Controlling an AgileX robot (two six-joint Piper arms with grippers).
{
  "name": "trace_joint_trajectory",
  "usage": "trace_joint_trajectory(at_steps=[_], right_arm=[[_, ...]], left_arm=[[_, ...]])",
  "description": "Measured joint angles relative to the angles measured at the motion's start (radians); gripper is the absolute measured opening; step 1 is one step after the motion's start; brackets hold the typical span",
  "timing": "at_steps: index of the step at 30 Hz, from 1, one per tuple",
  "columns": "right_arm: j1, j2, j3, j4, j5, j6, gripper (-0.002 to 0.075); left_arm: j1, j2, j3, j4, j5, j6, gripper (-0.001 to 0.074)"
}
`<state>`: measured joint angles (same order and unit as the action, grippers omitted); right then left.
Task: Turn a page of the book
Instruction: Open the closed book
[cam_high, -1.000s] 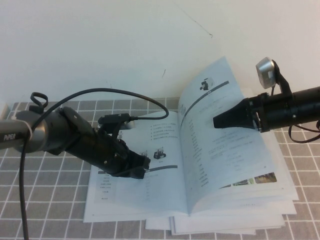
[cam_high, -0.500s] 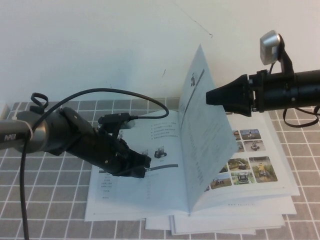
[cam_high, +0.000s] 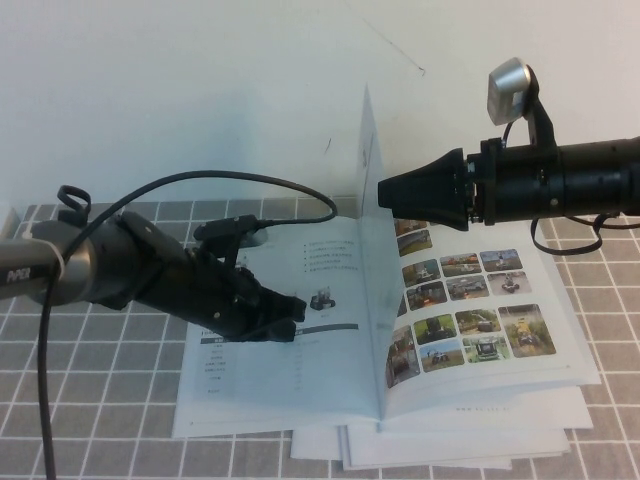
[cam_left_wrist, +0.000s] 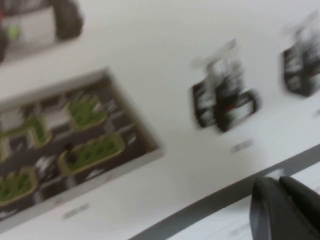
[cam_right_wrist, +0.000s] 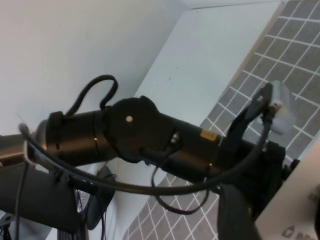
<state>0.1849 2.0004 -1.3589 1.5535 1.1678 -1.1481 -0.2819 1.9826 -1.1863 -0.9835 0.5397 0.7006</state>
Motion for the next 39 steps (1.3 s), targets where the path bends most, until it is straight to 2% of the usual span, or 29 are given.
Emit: trace_joint_trajectory(at_steps=[7, 14, 21, 24, 28, 32, 39], right_arm=[[0.0, 0.0, 0.0, -0.002, 0.0, -0.029, 0.0335], [0.0, 0.0, 0.0, -0.002, 0.0, -0.033, 0.0335], [0.0, 0.0, 0.0, -0.002, 0.0, -0.036, 0.0335], [0.0, 0.0, 0.0, -0.002, 0.0, -0.036, 0.0335], [0.0, 0.0, 0.0, -0.002, 0.0, -0.038, 0.0335], [0.0, 0.0, 0.0, -0.002, 0.0, -0.038, 0.0335], [0.0, 0.0, 0.0, -0.002, 0.0, -0.04, 0.0335]], left_arm=[[0.0, -0.144, 0.0, -0.084, 0.06, 0.073, -0.0004], [0.0, -0.298, 0.009, -0.059, 0.17, 0.076, -0.0004], [-0.045, -0.527, 0.141, -0.013, 0.198, 0.076, -0.0004], [-0.118, -0.637, 0.176, -0.001, 0.214, 0.076, -0.0004], [-0.27, -0.697, 0.18, -0.005, 0.17, 0.077, -0.0004], [-0.429, -0.669, 0.18, 0.006, 0.005, 0.08, -0.0004], [-0.581, -0.524, 0.182, 0.009, -0.289, 0.103, -0.0004]])
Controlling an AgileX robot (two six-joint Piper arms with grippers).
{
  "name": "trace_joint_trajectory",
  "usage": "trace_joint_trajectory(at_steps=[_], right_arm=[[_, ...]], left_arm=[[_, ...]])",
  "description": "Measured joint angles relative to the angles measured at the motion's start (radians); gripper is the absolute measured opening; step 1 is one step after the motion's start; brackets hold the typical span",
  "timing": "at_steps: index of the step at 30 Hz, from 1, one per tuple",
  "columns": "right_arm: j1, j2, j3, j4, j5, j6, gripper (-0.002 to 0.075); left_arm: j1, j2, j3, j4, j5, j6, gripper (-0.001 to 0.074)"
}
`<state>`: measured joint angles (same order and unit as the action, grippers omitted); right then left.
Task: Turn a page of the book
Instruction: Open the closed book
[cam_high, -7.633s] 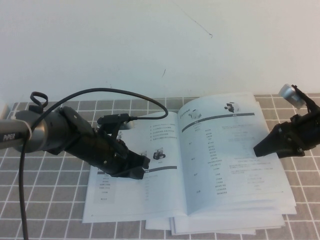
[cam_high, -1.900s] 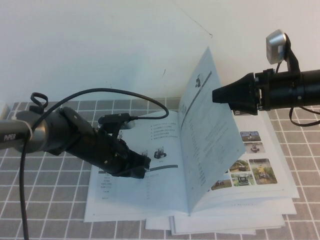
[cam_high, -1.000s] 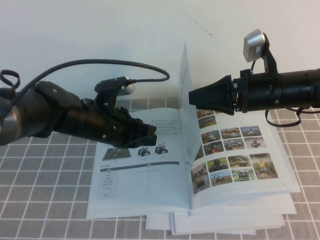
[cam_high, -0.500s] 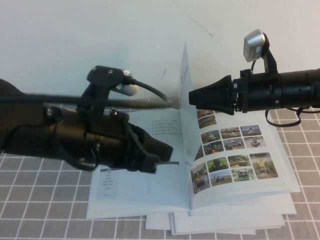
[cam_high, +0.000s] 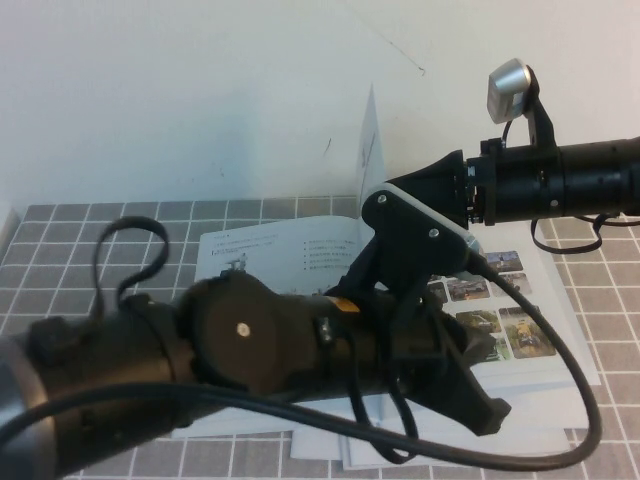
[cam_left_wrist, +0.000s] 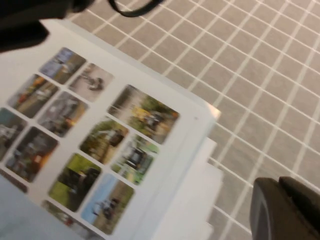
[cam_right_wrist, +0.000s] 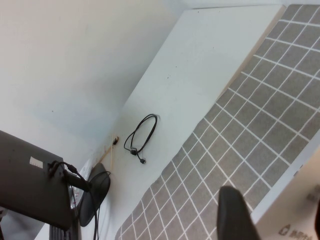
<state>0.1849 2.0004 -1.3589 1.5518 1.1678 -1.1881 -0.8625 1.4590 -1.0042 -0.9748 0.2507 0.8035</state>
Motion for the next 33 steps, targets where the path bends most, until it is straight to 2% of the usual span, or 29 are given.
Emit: trace_joint_trajectory(at_steps=[4, 8, 14, 21, 27, 33], right_arm=[[0.0, 0.0, 0.0, 0.0, 0.0, 0.0, 0.0335], [0.0, 0.0, 0.0, 0.0, 0.0, 0.0, 0.0335], [-0.004, -0.009, 0.0, -0.002, 0.0, 0.0, 0.0335], [-0.064, -0.038, 0.0, -0.058, 0.0, 0.018, 0.0335], [-0.073, -0.039, 0.0, -0.215, 0.0, 0.057, 0.0327], [-0.019, -0.016, 0.0, -0.532, -0.076, 0.188, 0.0204]], left_arm=[[-0.022, 0.074, 0.0, -0.009, -0.189, 0.02, -0.0004], [-0.022, 0.121, 0.0, -0.015, -0.281, 0.022, -0.0004], [-0.023, 0.14, 0.0, -0.023, -0.303, 0.022, -0.0004], [-0.001, 0.14, 0.0, -0.061, -0.305, 0.024, -0.0004], [0.083, 0.142, 0.015, -0.101, -0.279, 0.024, -0.0004], [0.178, 0.204, 0.029, -0.115, -0.143, 0.022, -0.0004]])
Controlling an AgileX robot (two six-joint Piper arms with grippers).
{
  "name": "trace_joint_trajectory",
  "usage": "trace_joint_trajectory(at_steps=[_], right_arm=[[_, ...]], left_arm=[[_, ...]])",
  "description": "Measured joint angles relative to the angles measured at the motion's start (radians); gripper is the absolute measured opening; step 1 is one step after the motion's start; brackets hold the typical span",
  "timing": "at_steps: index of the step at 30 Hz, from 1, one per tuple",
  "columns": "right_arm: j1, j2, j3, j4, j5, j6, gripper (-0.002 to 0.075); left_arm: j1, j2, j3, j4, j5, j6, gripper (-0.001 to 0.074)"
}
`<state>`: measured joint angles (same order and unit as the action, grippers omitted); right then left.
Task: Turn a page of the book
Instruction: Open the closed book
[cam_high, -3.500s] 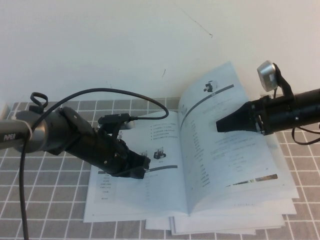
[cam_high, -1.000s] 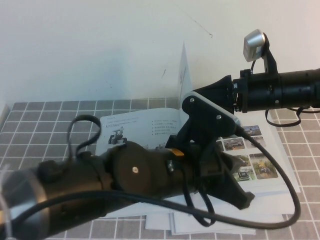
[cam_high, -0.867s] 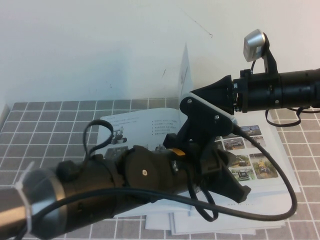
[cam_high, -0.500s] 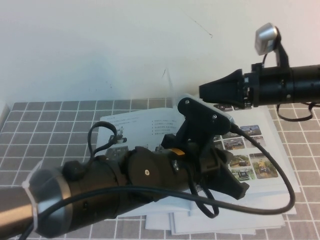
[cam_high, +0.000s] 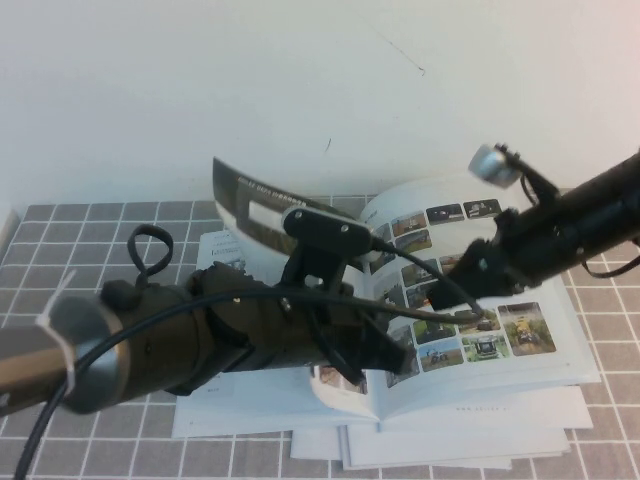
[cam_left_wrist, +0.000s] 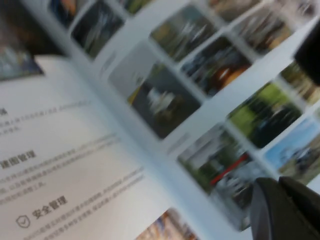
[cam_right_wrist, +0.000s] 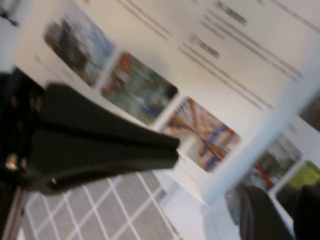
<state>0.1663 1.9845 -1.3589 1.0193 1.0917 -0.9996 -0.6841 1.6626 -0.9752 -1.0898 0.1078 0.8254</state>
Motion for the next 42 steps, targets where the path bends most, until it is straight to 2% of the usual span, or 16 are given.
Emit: trace_joint_trajectory(at_steps=[6, 9, 19, 24, 27, 36, 42], right_arm=[[0.017, 0.052, 0.0, -0.102, -0.043, 0.041, 0.0044], [0.018, 0.071, 0.0, -0.148, -0.063, 0.079, 0.0012], [0.019, 0.077, 0.0, -0.331, -0.092, 0.184, -0.0001], [0.019, 0.077, 0.0, -0.37, -0.094, 0.208, -0.0001], [0.019, 0.077, 0.0, -0.369, -0.094, 0.209, -0.0001], [0.019, 0.077, 0.0, -0.369, -0.094, 0.209, -0.0001], [0.019, 0.077, 0.0, -0.369, -0.096, 0.212, -0.0001]], left_arm=[[0.053, 0.085, 0.0, 0.0, 0.03, -0.002, -0.0004], [0.065, 0.124, 0.0, 0.0, 0.026, -0.004, -0.0004], [0.074, 0.148, 0.0, 0.0, 0.088, -0.056, -0.0004], [0.069, 0.05, 0.0, 0.008, 0.237, -0.085, -0.0004], [0.06, -0.041, 0.0, 0.014, 0.263, -0.087, -0.0004], [0.054, -0.298, 0.0, 0.022, 0.236, -0.087, -0.0004], [0.054, -0.332, 0.0, 0.085, 0.165, -0.092, -0.0004]])
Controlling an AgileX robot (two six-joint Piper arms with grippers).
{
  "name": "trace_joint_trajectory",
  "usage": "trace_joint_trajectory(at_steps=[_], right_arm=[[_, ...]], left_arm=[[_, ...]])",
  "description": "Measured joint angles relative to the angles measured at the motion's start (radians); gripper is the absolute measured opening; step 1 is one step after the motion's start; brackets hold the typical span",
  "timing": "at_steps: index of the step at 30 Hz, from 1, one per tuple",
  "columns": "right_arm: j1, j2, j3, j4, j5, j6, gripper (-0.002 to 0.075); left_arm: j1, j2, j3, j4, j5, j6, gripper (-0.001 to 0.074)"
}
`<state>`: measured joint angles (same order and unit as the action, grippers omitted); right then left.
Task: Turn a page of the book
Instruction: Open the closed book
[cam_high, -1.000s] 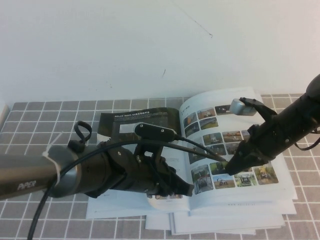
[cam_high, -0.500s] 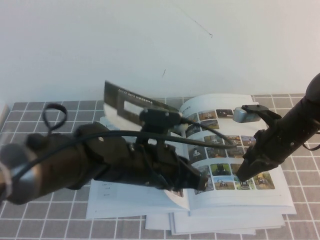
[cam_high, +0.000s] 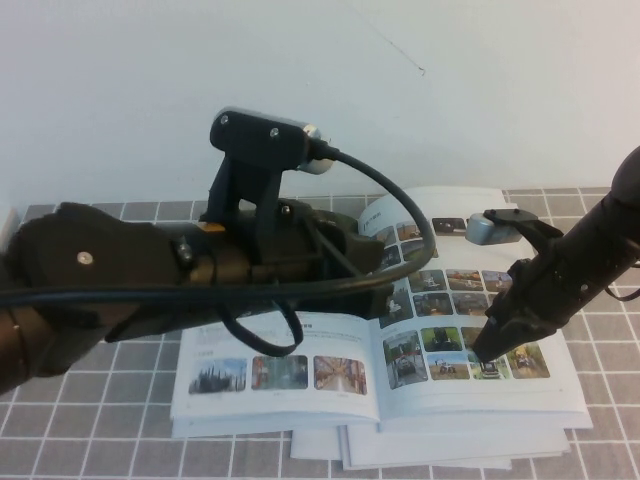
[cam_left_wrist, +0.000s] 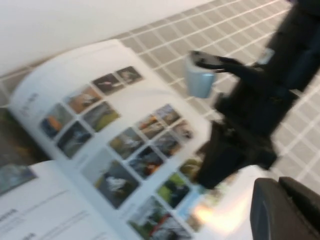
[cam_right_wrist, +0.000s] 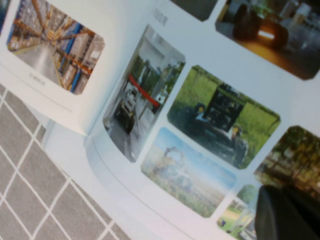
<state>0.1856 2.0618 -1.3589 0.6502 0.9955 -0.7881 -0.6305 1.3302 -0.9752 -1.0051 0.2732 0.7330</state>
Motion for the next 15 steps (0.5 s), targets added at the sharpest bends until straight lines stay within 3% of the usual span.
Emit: trace_joint_trajectory(at_steps=[10, 15], right_arm=[[0.0, 0.0, 0.0, 0.002, -0.002, 0.0, -0.0001], [0.0, 0.0, 0.0, 0.002, -0.006, 0.012, -0.0001]], left_arm=[[0.011, 0.283, 0.0, 0.103, -0.157, -0.028, -0.0004], [0.067, 0.402, 0.0, 0.101, -0.183, -0.028, -0.0004]])
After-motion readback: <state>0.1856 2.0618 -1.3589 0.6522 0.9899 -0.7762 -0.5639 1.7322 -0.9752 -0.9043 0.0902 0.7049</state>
